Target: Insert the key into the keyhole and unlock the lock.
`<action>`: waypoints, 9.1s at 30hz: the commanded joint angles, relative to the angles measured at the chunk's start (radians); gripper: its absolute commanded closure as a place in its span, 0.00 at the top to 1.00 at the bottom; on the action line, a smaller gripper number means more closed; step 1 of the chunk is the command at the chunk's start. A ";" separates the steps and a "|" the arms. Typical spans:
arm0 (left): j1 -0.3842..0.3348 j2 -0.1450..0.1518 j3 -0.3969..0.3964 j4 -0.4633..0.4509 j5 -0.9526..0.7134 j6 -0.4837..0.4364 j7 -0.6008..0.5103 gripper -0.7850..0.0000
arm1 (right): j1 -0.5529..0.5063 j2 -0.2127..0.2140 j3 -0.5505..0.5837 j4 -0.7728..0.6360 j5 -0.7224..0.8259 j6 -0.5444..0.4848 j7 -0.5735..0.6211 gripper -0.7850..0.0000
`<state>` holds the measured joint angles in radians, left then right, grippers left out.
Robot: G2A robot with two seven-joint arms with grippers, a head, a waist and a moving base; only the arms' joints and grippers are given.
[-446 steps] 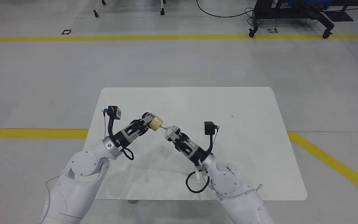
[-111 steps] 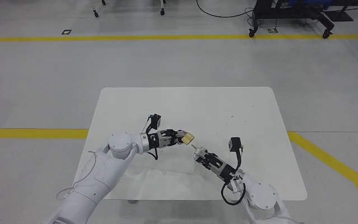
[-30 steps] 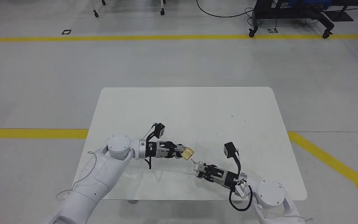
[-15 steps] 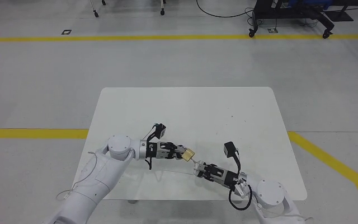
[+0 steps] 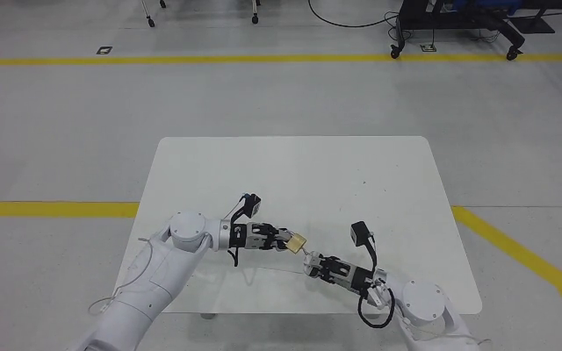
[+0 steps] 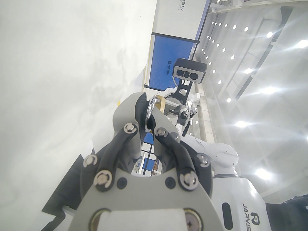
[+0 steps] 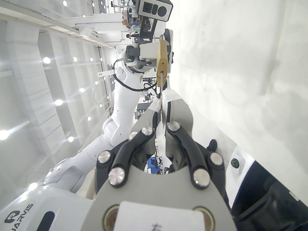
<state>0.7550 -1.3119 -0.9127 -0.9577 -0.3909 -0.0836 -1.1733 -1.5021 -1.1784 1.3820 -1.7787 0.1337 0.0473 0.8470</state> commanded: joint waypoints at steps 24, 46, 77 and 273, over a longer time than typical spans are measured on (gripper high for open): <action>-0.009 0.006 0.000 0.017 0.026 -0.057 -0.067 0.00 | 0.000 0.023 0.000 0.000 0.001 0.014 0.057 0.00; 0.007 0.014 0.003 -0.003 0.009 -0.018 -0.166 0.00 | 0.000 0.042 0.019 0.014 0.061 -0.033 0.202 0.00; -0.310 -0.047 0.543 0.344 -0.481 -0.108 -0.363 0.00 | -0.010 0.093 0.060 0.032 0.165 -0.063 0.440 0.00; -0.216 -0.104 0.242 0.309 -0.098 -0.218 -0.345 0.00 | 0.112 0.159 -0.166 0.075 0.195 0.041 0.197 0.00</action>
<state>0.5379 -1.4160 -0.6697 -0.6466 -0.4904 -0.3017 -1.5182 -1.3904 -1.0194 1.2171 -1.7040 0.3283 0.0868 1.0453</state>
